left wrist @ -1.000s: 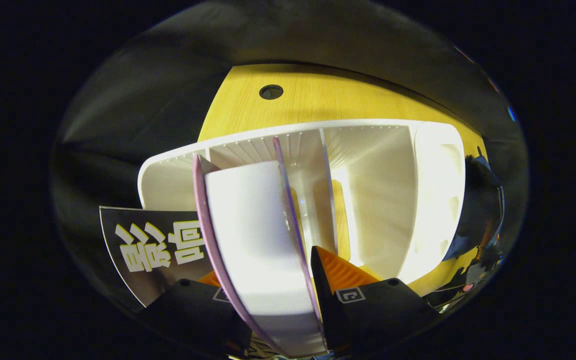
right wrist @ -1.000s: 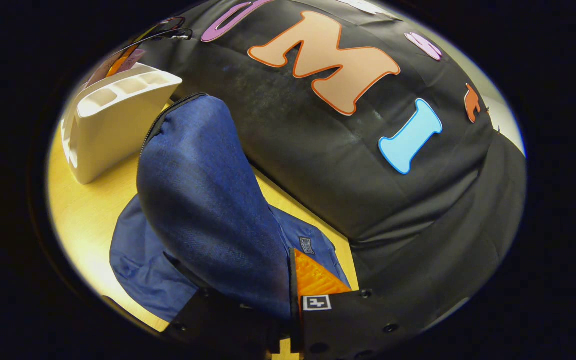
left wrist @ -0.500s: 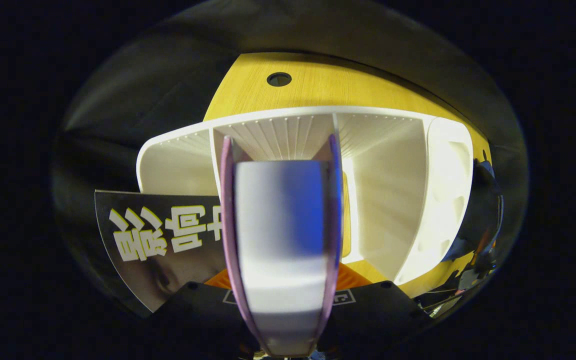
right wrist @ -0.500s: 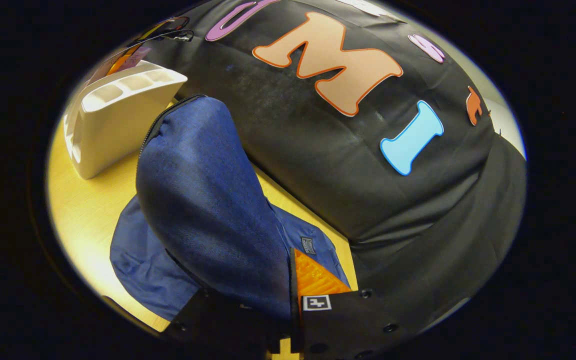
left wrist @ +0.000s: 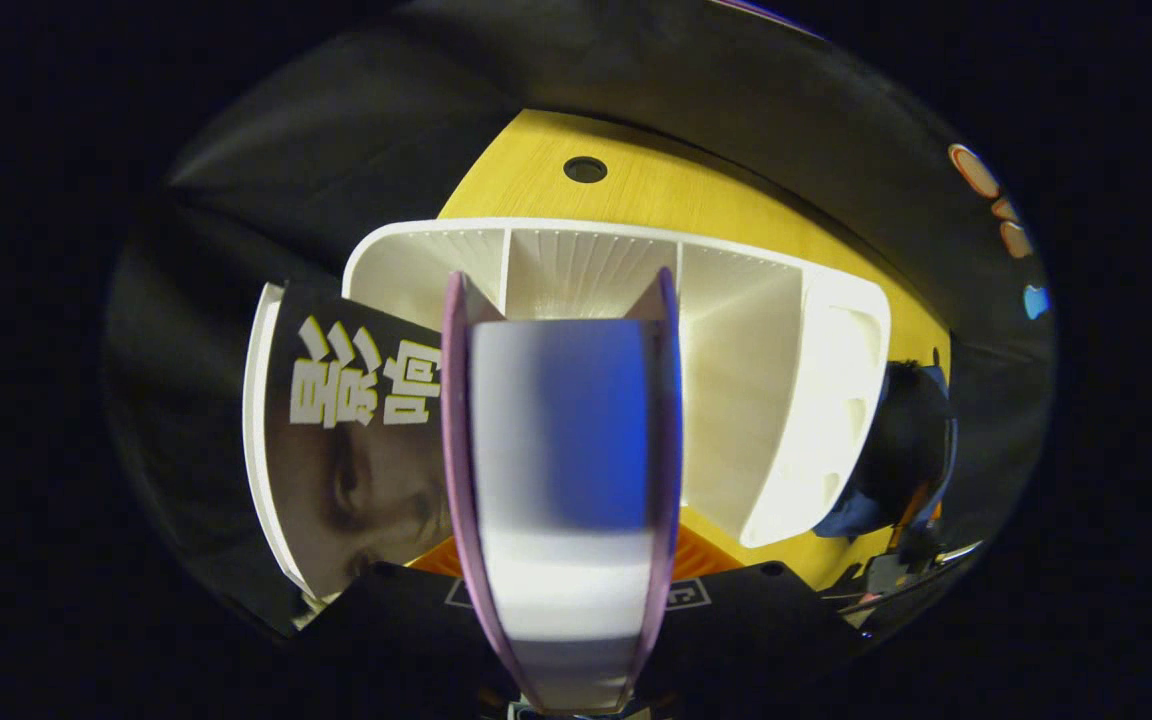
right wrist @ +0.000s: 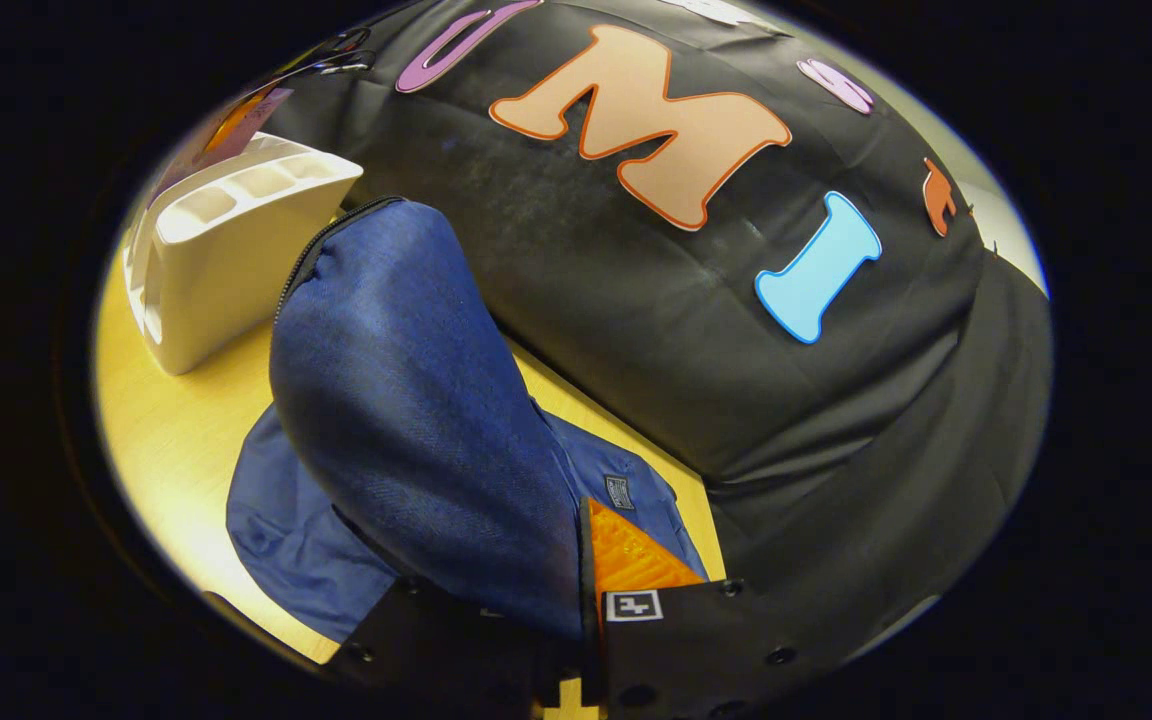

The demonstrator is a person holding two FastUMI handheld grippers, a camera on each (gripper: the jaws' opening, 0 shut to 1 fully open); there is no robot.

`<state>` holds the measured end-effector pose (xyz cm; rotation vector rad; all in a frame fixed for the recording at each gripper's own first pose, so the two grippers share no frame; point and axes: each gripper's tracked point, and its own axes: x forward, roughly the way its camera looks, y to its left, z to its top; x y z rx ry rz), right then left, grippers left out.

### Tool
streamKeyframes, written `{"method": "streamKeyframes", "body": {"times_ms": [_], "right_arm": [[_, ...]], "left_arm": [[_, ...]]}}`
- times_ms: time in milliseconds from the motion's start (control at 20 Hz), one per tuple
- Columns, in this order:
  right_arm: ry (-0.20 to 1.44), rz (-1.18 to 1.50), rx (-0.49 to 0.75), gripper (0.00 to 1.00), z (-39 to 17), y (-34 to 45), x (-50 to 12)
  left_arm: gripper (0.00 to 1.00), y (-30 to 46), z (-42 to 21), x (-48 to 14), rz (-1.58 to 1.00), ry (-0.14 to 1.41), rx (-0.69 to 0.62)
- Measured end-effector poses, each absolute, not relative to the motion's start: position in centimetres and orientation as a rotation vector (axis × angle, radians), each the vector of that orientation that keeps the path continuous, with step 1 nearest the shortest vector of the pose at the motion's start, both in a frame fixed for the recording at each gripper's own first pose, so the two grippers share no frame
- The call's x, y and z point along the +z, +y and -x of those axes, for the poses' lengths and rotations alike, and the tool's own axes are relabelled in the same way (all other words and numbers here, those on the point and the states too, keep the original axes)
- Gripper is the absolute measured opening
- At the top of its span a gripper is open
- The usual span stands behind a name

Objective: Open the schoolbag, grab two books from the bookshelf and put them into the schoolbag.

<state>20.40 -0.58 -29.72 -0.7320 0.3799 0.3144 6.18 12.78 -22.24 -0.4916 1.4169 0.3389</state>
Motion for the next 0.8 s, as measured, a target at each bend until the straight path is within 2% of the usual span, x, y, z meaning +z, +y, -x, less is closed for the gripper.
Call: {"method": "streamKeyframes", "body": {"times_ms": [400, 600, 800], "right_arm": [[0.388, 0.683, 0.309, 0.07, -20.9, -0.9, -29.4], [0.393, 0.658, 0.313, 0.07, -21.2, -1.0, -29.2], [0.395, 0.644, 0.316, 0.07, -21.3, -1.1, -29.1]], "left_arm": [[0.41, 13.6, -4.5, -14.7, 0.523, 1.305, 0.396], [0.40, 12.9, -4.5, -10.7, 0.560, 1.201, 0.377], [0.40, 10.6, -5.2, -7.1, 0.734, 1.091, 0.322]]}}
